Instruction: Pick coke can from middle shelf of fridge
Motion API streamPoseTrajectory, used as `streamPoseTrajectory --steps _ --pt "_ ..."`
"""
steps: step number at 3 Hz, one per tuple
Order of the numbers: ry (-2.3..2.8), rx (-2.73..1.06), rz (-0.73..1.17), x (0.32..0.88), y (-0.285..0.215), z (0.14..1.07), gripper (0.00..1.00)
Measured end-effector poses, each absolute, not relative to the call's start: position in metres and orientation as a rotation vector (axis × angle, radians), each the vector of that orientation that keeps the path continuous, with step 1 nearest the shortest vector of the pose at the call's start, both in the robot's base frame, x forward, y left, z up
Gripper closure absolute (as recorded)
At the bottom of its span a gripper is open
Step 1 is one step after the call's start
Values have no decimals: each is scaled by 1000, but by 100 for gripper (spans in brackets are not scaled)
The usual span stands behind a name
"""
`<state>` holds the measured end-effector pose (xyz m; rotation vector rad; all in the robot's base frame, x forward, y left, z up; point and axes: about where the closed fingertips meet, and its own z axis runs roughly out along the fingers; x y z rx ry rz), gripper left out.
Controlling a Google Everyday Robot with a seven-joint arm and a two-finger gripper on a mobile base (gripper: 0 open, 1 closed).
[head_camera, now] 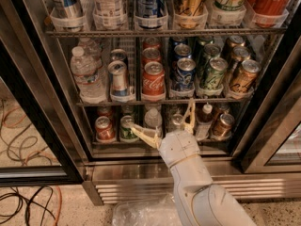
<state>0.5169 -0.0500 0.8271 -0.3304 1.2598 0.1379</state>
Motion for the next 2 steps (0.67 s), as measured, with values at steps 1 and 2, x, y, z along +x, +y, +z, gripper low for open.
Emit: streamPoseTrajectory --steps 1,2 --pt "1232 -318 85 526 -50 833 0" --pt "1232 -318 85 526 -50 833 0"
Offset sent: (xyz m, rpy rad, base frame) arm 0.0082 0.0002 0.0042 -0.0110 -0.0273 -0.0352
